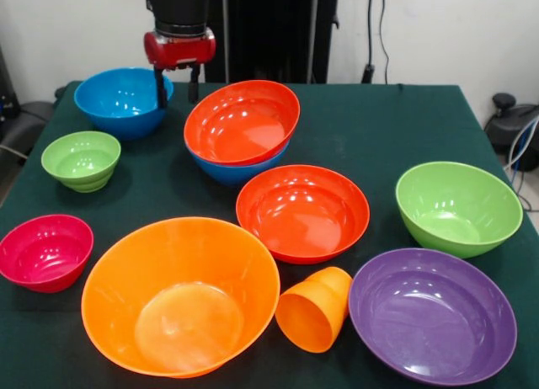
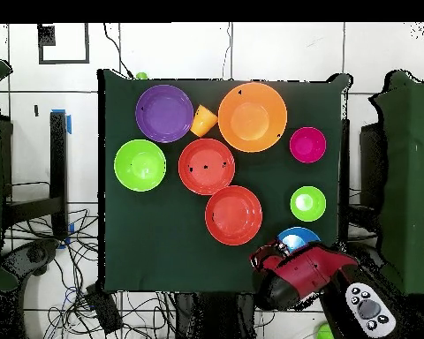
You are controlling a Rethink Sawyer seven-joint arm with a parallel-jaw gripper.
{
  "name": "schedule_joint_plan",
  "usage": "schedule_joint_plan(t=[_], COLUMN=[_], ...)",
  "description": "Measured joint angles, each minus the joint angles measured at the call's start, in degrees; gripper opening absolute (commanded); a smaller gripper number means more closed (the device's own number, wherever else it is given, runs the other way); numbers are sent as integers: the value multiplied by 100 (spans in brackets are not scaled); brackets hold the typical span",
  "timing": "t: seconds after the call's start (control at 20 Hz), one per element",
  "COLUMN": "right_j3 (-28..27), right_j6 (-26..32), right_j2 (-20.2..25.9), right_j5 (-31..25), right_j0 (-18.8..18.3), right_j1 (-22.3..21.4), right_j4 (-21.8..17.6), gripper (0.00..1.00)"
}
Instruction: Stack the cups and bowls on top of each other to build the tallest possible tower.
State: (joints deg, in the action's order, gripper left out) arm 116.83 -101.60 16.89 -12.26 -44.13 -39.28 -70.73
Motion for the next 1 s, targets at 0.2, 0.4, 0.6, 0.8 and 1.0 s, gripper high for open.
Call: schedule_joint_plan(t=[0.2,0.4,0.6,0.8,1.0], right_j3=[0,1,2,1,1], right_j6=[0,0,0,0,0], right_j2=[80,90,77,75,34], right_j5=[-157,-345,-440,-452,-451], right_j0=[-262,-391,-400,-410,-452], right_j1=[-102,-203,-208,-198,-77], right_j4=[424,620,622,623,634], gripper=[100,100,100,100,100])
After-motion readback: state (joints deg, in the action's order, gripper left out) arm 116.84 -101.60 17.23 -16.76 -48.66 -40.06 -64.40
